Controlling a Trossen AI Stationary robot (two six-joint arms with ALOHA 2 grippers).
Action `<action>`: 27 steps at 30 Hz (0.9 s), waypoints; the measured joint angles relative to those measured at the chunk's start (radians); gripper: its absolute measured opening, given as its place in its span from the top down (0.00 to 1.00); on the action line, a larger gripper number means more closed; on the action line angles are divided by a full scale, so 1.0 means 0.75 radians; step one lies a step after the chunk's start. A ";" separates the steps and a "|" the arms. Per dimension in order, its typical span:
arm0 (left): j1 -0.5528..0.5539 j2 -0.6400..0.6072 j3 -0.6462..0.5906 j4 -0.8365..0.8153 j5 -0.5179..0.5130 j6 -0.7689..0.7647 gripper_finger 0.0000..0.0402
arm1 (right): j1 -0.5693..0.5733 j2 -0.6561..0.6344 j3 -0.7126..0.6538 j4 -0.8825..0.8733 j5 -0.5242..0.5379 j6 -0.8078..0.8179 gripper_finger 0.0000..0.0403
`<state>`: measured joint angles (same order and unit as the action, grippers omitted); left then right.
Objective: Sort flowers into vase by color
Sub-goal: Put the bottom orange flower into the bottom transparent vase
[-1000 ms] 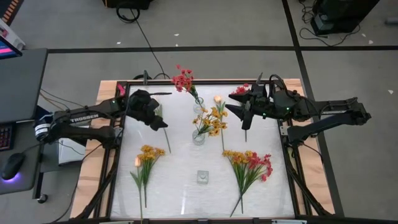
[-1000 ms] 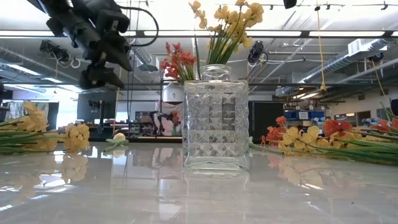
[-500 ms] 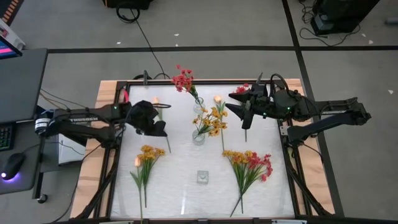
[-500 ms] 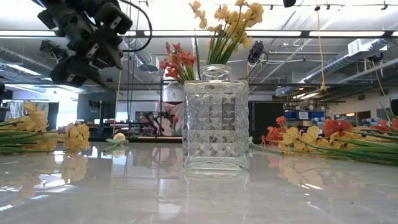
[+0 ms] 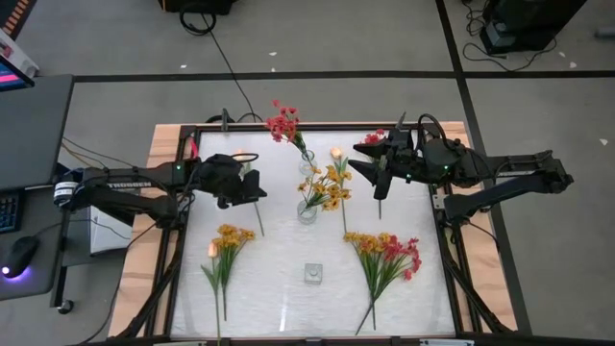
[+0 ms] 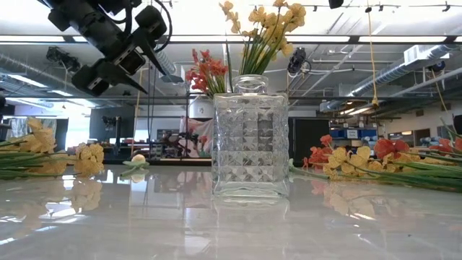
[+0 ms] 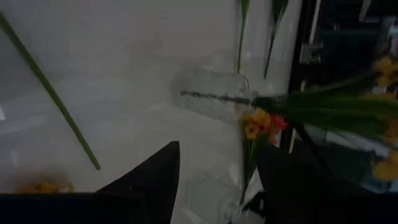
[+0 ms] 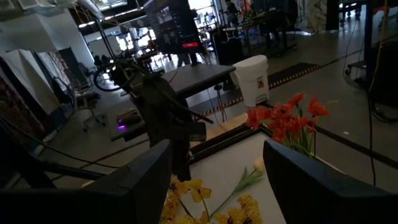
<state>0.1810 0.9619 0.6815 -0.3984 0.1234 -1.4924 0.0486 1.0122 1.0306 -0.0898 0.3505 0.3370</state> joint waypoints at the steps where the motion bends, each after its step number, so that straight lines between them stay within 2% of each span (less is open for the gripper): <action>1: 0.001 0.000 0.000 -0.010 -0.007 -0.009 0.46 | 0.000 0.000 0.000 0.000 0.000 0.000 0.35; 8: -0.004 0.000 0.000 -0.154 -0.030 -0.069 0.46 | 0.000 0.000 0.000 -0.001 0.000 0.005 0.35; 13: -0.100 0.000 0.000 -0.207 0.007 -0.119 0.46 | 0.000 0.000 0.000 -0.001 0.000 0.005 0.35; 17: -0.230 -0.002 0.008 -0.325 0.041 -0.178 0.46 | 0.000 0.000 0.000 -0.001 0.005 0.005 0.35; 20: -0.348 -0.002 0.084 -0.546 0.048 -0.237 0.46 | 0.000 0.000 0.000 -0.002 0.039 0.004 0.35; 23: -0.469 -0.003 0.179 -0.747 0.010 -0.333 0.46 | 0.000 0.000 0.000 -0.007 0.070 0.002 0.35; 27: -0.613 0.001 0.316 -0.900 -0.058 -0.400 0.46 | 0.000 0.000 0.000 -0.034 0.102 0.001 0.35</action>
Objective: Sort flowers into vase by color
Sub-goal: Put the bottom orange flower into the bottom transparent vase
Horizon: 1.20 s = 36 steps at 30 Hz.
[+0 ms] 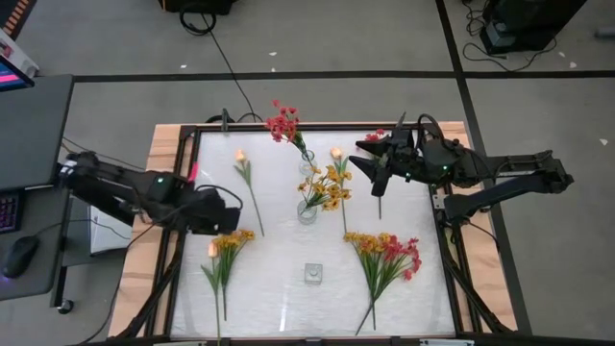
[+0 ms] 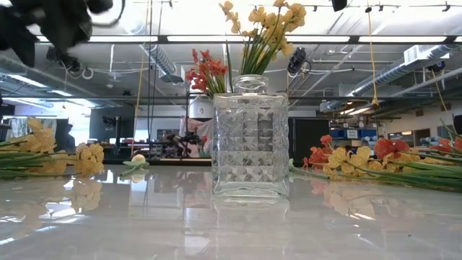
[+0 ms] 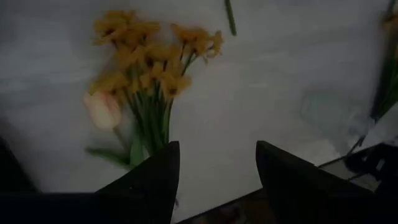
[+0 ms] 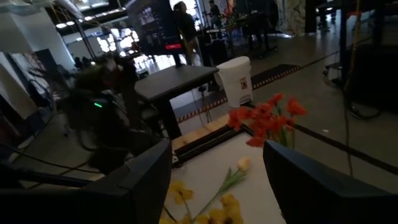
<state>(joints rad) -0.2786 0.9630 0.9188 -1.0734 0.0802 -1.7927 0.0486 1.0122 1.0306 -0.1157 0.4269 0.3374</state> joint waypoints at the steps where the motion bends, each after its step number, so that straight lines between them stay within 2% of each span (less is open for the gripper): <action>1: -0.034 0.003 0.019 -0.009 -0.021 -0.002 0.46 | 0.000 0.000 0.000 -0.008 0.002 0.000 0.35; 6: -0.232 0.004 0.076 0.011 -0.044 -0.039 0.46 | 0.000 0.001 0.000 -0.022 0.001 0.000 0.35; 13: -0.583 0.052 0.077 -0.015 -0.044 -0.459 0.46 | 0.000 0.001 0.000 -0.024 -0.001 0.000 0.35; 17: -0.712 0.152 0.077 0.003 -0.051 -0.623 0.46 | 0.001 0.001 0.000 -0.024 -0.001 0.000 0.35; 24: -0.789 0.317 0.077 0.175 -0.052 -0.669 0.46 | 0.001 0.001 0.000 -0.011 -0.002 0.000 0.35; 36: -0.795 0.499 0.076 0.181 -0.044 -0.713 0.46 | 0.001 0.001 0.000 -0.007 -0.002 0.000 0.35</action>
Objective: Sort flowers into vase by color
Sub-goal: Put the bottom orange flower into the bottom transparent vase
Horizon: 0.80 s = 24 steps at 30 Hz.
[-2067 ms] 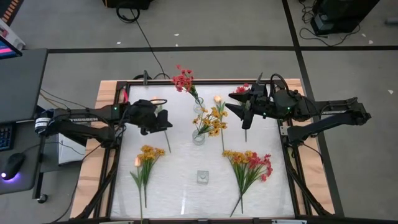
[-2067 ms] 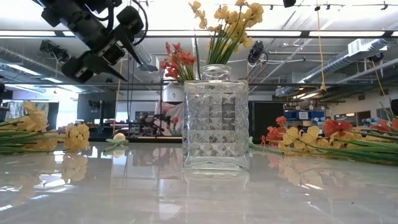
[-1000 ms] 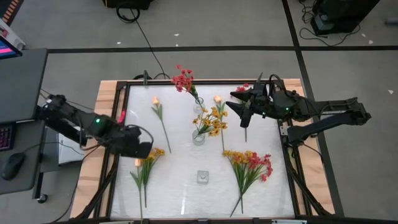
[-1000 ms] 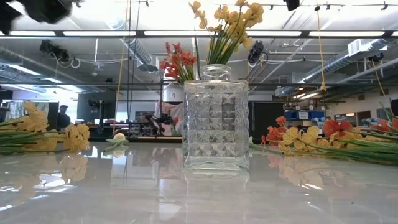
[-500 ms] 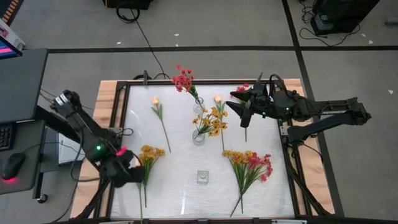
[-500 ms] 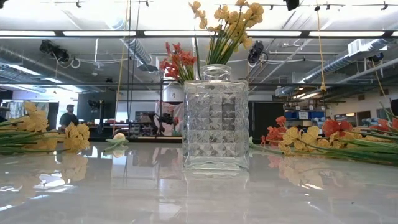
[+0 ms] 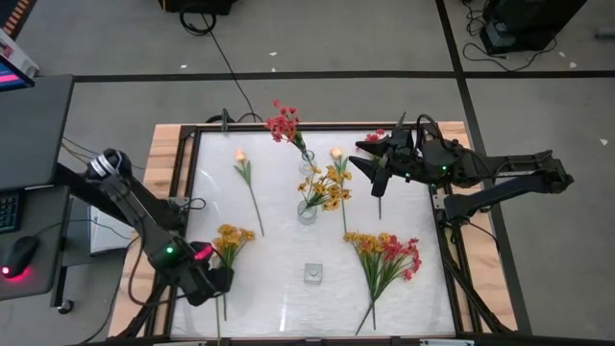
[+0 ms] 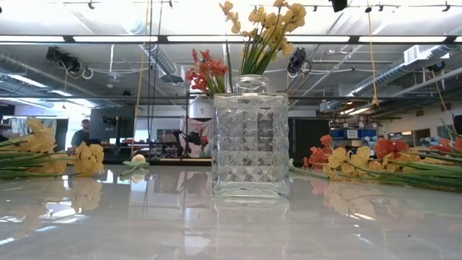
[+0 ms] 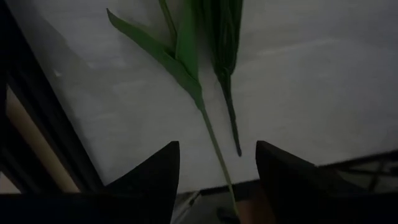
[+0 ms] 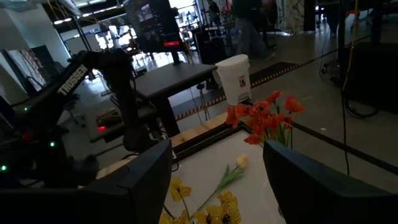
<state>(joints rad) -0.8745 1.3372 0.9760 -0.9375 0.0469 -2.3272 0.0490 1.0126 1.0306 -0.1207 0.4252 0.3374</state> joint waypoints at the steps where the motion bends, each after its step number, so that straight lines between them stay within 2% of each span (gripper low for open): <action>1: 0.000 0.011 0.000 -0.002 0.000 0.000 0.46 | 0.000 0.000 0.000 0.000 0.000 0.000 0.35; 13: 0.019 0.205 -0.001 0.083 0.000 -0.039 0.46 | 0.000 0.000 0.000 0.000 -0.001 0.000 0.35; 17: 0.017 0.268 -0.002 0.132 0.041 -0.056 0.46 | 0.000 0.000 0.000 -0.001 -0.001 0.000 0.35; 24: -0.057 0.308 -0.002 0.133 0.045 -0.074 0.46 | 0.000 0.000 0.000 -0.001 -0.001 0.000 0.35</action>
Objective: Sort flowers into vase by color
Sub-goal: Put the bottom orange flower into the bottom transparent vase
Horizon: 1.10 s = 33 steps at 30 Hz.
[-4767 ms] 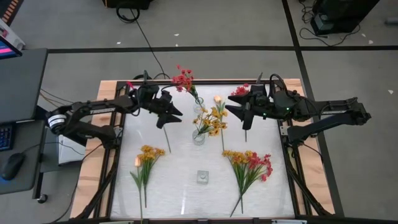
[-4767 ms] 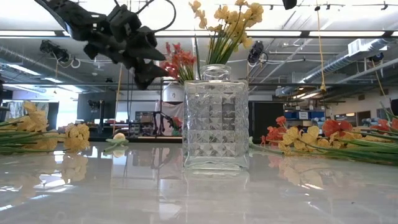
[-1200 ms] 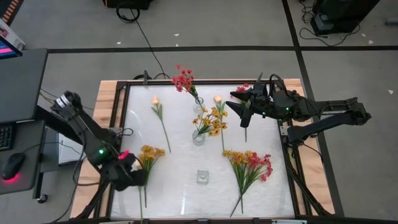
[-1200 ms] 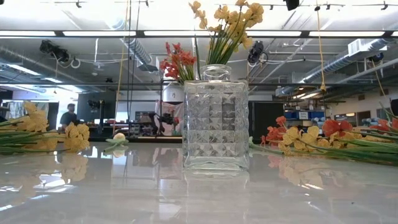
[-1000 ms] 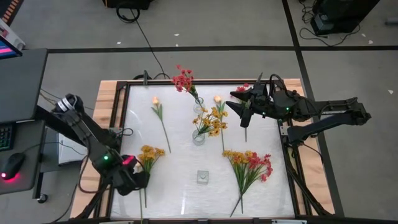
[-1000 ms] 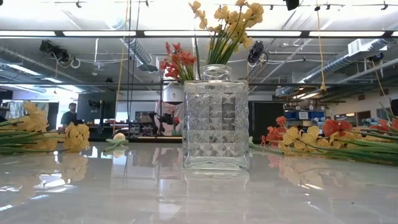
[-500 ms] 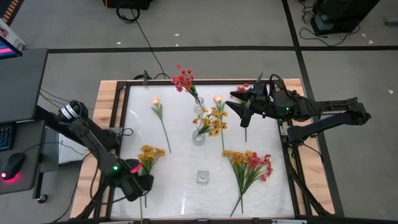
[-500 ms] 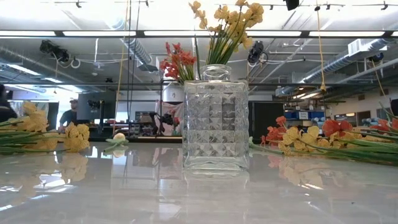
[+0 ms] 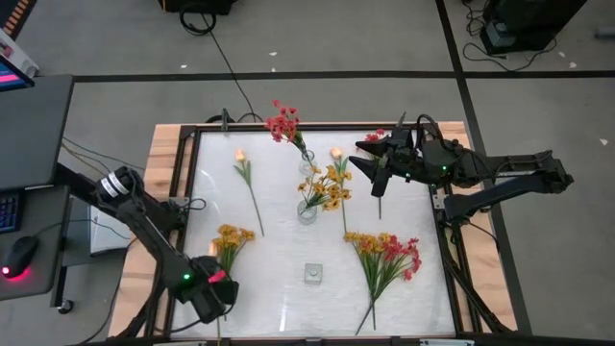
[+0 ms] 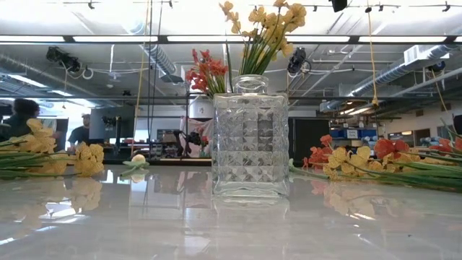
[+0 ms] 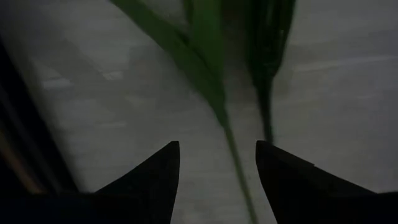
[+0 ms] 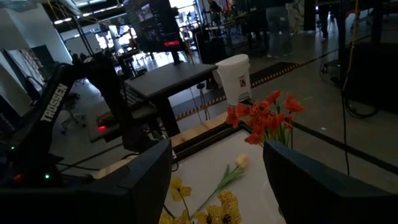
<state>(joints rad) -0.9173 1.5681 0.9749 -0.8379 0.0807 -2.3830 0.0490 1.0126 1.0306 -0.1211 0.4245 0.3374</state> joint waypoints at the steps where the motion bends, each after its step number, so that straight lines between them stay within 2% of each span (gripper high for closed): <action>1: -0.008 -0.001 0.000 -0.009 0.000 -0.001 0.46 | 0.000 0.000 0.000 0.001 0.000 0.000 0.35; 10: -0.036 0.036 0.000 -0.054 -0.018 -0.005 0.46 | 0.000 0.000 0.000 0.012 0.000 0.000 0.35; 20: -0.035 0.135 -0.001 0.093 -0.063 -0.007 0.46 | 0.000 0.000 0.000 0.021 0.000 0.001 0.35; 33: -0.016 0.138 -0.001 0.075 -0.071 0.002 0.48 | 0.000 0.000 0.000 0.021 0.000 0.001 0.35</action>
<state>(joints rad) -0.9290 1.6719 0.9741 -0.7815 0.0277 -2.3817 0.0490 1.0126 1.0306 -0.1051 0.4248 0.3378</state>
